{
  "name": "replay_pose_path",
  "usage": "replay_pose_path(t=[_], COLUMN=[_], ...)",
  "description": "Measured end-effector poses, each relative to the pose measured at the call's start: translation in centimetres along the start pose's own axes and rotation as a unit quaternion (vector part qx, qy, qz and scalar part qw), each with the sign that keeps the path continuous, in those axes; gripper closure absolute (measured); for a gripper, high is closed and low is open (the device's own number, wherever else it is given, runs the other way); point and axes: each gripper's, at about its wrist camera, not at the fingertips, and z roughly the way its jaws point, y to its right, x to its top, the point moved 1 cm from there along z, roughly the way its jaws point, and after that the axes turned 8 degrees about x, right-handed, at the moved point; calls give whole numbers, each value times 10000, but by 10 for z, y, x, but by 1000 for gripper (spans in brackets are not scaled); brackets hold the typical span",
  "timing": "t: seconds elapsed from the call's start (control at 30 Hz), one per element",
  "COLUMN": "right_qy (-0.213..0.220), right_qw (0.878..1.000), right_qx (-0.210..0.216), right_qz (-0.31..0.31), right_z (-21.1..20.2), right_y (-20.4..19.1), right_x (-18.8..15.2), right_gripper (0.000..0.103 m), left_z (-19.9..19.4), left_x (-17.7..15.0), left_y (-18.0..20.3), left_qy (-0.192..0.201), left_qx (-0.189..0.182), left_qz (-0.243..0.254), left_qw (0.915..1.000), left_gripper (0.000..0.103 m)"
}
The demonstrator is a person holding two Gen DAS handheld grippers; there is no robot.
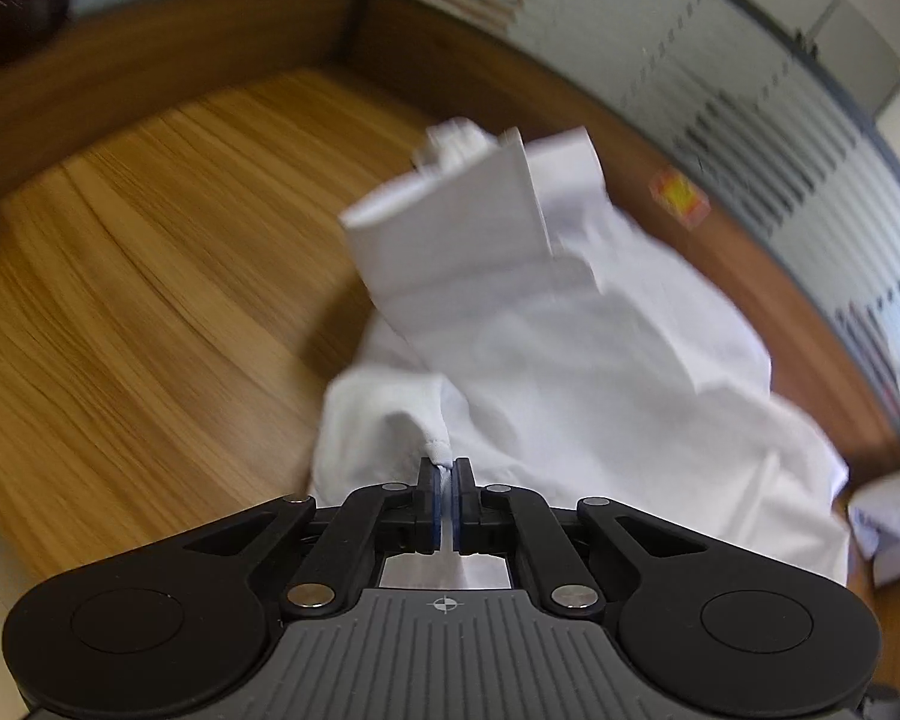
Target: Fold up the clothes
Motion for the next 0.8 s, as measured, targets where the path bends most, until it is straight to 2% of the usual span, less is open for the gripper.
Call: replay_pose_path(t=[0.23,0.3,0.47,0.67,0.8], right_qy=[576,704,669,629,506], right_qw=[9940,9898,9823,9625,9541], right_qx=[-928,-1228,-1645,-2236,-2350], right_qz=[-109,-178,-604,-1400,-1786], right_z=[-62,-85,-134,-114,-80], right_y=[4,7,4,-24,-24], right_x=[23,32,56,106,154], right_gripper=[94,94,94,94,94], left_z=[-31,-36,-40,-22,-10], left_x=[52,68,90,82,77], left_y=[-43,-52,-62,-88,-105], left_qy=[503,603,693,496,364], left_qx=[523,588,574,741,853], left_qz=[-493,-533,-590,-606,-616], left_qw=[9961,9950,9942,9942,9938], left_gripper=[98,98,98,98,97])
